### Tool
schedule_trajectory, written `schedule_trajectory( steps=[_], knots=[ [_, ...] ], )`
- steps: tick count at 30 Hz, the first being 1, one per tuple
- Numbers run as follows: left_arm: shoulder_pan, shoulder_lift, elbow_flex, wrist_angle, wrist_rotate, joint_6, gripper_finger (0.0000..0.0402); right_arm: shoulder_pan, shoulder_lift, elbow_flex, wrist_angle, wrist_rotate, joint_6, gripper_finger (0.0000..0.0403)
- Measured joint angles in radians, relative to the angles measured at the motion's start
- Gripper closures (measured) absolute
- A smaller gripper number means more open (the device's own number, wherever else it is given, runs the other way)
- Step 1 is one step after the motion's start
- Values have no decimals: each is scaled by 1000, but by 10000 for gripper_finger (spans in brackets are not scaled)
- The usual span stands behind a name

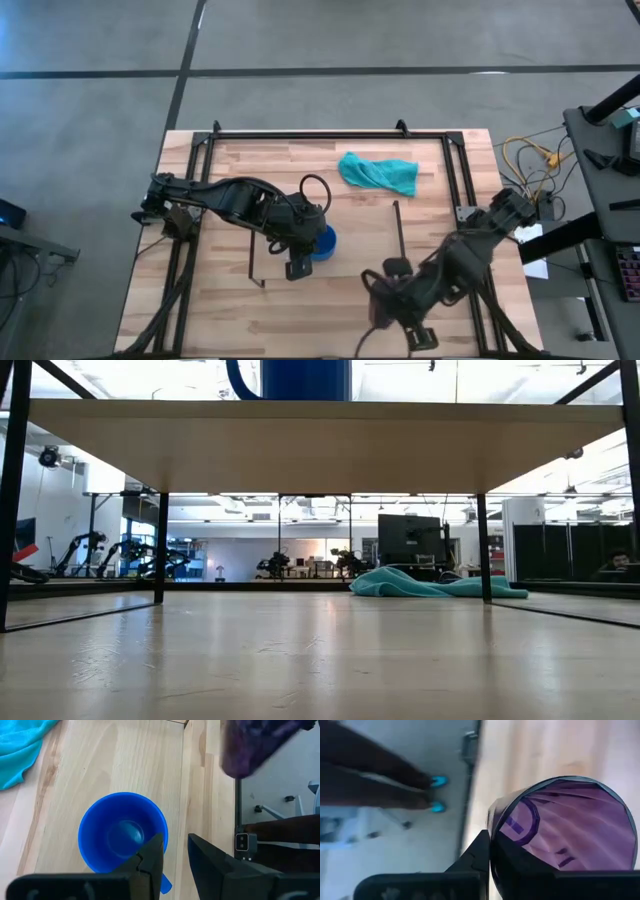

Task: Stack small to large cups/mugs on shelf
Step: Put the violet cup on the shelf

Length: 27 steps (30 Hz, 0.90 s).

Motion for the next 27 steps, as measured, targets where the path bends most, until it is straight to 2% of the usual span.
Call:
schedule_trajectory(
  steps=[4, 8, 21, 27],
  knots=[
    [0, 0, 0, 0, 0, 0, 327, -7, 0, 92, -163, 189, 1, 394],
    [0, 0, 0, 0, 0, 0, 327, -36, 0, 114, -215, 332, -32, 394],
    [0, 0, 0, 7, 0, 0, 327, -166, 3, 41, -213, 328, -115, 394],
    [0, 0, 1, 6, 0, -1, 327, -210, 3, 38, -213, 272, -138, 394]
  ],
)
